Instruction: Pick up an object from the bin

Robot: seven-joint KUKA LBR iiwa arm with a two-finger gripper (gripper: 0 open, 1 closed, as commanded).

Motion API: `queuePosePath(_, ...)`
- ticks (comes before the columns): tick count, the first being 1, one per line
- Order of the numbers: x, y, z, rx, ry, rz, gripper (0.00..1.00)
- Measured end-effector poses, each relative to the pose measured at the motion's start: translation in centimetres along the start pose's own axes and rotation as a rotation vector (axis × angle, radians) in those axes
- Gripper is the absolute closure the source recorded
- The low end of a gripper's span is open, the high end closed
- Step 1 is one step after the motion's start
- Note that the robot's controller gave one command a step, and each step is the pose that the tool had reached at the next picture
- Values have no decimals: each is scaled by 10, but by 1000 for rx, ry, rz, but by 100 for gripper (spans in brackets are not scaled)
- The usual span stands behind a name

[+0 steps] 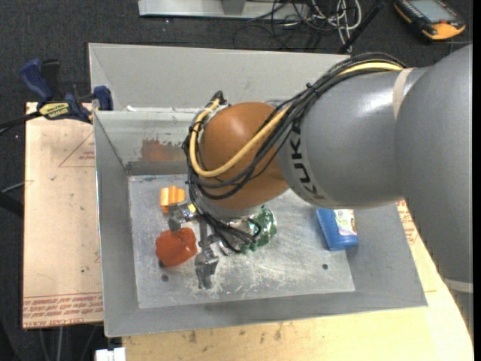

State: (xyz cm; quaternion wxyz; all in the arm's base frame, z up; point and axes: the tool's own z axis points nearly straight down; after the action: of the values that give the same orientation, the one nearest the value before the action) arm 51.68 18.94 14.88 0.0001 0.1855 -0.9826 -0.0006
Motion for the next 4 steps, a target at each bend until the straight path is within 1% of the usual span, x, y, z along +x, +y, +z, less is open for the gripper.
queuePosePath(1,-22,-3,18,-1,-4,63,0)
queuePosePath(2,-28,-4,57,0,-3,-94,0)
queuePosePath(3,-32,-2,75,-1,0,6,100)
queuePosePath(4,-32,-2,75,-1,0,6,100)
